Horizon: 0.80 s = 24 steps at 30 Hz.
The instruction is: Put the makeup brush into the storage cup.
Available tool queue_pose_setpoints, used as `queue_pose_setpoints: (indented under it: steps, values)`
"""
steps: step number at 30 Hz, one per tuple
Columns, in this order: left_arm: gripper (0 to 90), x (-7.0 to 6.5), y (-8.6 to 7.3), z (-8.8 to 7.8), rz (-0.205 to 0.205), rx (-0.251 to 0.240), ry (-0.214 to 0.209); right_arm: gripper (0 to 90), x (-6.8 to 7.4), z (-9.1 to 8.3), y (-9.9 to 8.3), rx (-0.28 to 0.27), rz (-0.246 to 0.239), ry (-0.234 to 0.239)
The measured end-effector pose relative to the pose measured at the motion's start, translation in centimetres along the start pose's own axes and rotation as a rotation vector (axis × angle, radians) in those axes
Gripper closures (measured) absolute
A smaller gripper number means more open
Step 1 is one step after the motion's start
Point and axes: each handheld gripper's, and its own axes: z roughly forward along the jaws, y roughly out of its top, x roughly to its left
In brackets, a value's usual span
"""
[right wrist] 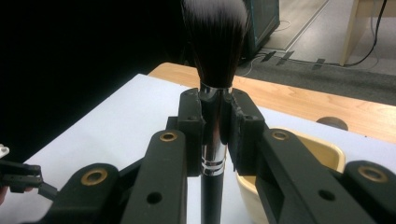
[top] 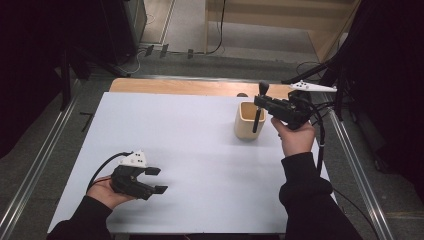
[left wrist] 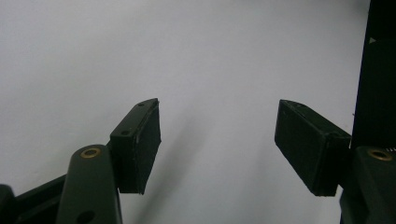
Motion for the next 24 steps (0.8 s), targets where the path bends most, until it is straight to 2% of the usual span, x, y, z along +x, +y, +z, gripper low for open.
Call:
queue_pose_setpoints:
  steps: [6, 17, 24]
  values:
    - [32.1, 0.0, 0.0, 0.0, 0.005, -0.001, -0.003, 78.0, -0.1, 0.4, 1.1, -0.005, -0.015, -0.026]
    - [32.1, 0.0, 0.0, 0.0, 0.004, -0.004, -0.007, 78.0, -1.4, 1.3, 3.0, -0.029, 0.0, -0.069]
    - [32.1, 0.1, 0.0, -0.1, 0.008, -0.006, -0.009, 78.1, -1.9, 2.0, 4.1, -0.046, -0.01, -0.099]
